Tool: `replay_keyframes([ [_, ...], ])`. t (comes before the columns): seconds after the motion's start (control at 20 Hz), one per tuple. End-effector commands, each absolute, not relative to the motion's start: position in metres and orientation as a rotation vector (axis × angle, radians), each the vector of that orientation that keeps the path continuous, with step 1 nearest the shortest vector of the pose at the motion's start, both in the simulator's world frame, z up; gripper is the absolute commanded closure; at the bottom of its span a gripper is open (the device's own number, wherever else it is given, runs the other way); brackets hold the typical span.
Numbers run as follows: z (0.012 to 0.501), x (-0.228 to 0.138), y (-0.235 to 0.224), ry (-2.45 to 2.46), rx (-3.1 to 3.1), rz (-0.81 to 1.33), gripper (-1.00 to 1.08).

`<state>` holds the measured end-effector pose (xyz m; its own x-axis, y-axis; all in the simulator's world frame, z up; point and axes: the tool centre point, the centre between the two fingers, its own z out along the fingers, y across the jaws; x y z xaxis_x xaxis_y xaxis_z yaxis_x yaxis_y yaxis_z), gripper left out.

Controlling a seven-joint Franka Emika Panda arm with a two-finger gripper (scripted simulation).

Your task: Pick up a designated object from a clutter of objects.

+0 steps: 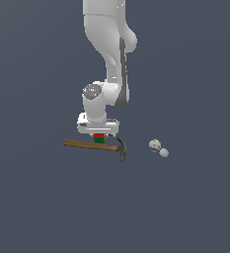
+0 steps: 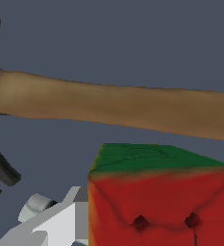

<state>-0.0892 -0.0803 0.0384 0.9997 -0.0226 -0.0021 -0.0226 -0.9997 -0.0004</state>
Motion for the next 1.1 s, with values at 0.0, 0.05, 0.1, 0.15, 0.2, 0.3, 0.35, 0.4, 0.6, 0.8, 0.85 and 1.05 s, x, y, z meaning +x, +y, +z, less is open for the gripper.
replay_keyframes([
  [0.0,0.045,-0.088,-0.082,0.036,-3.141,0.000,1.08],
  [0.05,0.049,-0.088,-0.083,0.036,-3.141,0.000,1.08],
  [0.1,0.053,-0.088,-0.084,0.036,-3.141,0.000,1.08],
  [0.15,0.057,-0.088,-0.085,0.036,-3.141,0.000,1.08],
  [0.2,0.062,-0.088,-0.086,0.036,-3.141,0.000,1.08],
  [0.3,0.073,-0.088,-0.088,0.036,-3.141,0.000,1.08],
  [0.35,0.079,-0.088,-0.090,0.036,-3.141,0.000,1.08],
  [0.4,0.086,-0.087,-0.092,0.036,-3.141,0.000,1.08],
  [0.6,0.118,-0.087,-0.099,0.037,-3.141,0.000,1.08],
  [0.8,0.155,-0.085,-0.108,0.037,-3.141,0.000,1.08],
  [0.85,0.164,-0.085,-0.110,0.037,-3.141,0.000,1.08],
  [1.05,0.201,-0.084,-0.120,0.037,-3.141,0.000,1.08],
])
